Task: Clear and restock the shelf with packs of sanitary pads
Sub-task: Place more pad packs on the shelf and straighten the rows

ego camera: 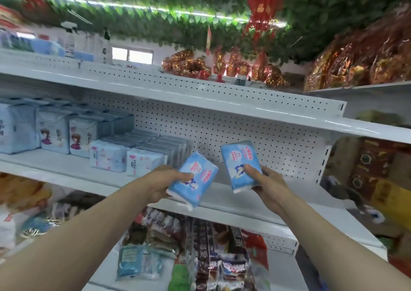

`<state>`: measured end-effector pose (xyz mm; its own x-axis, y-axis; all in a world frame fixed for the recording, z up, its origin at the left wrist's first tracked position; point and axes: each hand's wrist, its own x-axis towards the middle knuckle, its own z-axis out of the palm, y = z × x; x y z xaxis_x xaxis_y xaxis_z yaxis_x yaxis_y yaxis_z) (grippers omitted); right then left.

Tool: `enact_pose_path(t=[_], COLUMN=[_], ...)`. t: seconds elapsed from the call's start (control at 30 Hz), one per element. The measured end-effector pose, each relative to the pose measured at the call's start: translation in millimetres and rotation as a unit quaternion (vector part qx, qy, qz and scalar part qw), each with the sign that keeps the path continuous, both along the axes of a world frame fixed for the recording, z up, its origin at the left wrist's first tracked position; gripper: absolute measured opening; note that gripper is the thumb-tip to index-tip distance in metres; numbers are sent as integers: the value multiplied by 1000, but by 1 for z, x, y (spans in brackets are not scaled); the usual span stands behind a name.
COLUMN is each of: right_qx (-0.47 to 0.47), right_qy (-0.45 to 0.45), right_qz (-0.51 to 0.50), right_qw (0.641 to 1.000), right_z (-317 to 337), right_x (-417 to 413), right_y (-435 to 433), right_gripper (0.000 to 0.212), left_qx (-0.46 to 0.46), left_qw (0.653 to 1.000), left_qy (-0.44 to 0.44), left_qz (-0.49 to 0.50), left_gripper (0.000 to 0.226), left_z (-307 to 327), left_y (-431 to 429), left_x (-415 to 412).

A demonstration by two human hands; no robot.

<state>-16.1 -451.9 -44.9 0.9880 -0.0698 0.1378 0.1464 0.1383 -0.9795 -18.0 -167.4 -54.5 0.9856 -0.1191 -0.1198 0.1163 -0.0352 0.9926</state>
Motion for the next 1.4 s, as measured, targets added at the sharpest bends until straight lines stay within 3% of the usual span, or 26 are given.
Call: enact_pose_path(t=[0.1,0.17,0.33,0.83,1.03,1.27,1.4], right_qx=[1,-1,34,58,56,50,44], right_qy=[-9,-14,-22,-34,-31,-23,-19], right_qz=[4,-3,-42,-97,-101,-93,-91], right_qw=[1000,1000,998,993,993,994,995], right_z=[-4,-8,-12,-5,-1,-3,-7], right_x=[9,10,10,2,6,16,19], right_y=[0,3,16,30,22,18,18], right_gripper=[33,31,42,51,61,49,48], left_qx=[-25,-34,-24,-61,-127,-89,-43], left_qw=[1000,999,994,995,986,990,993], left_qy=[-4,-26,-50,-69,-54,-97,-108], left_qz=[-16,-33,-93,-42,-89,-49,-36], left_gripper=[72,84,56,38,67,40,38], left_z=[-2,0,11,5,-2,0,2], left_y=[-8,-11,-2,9,1,-3,-5], left_x=[13,16,29,59,64,71,79])
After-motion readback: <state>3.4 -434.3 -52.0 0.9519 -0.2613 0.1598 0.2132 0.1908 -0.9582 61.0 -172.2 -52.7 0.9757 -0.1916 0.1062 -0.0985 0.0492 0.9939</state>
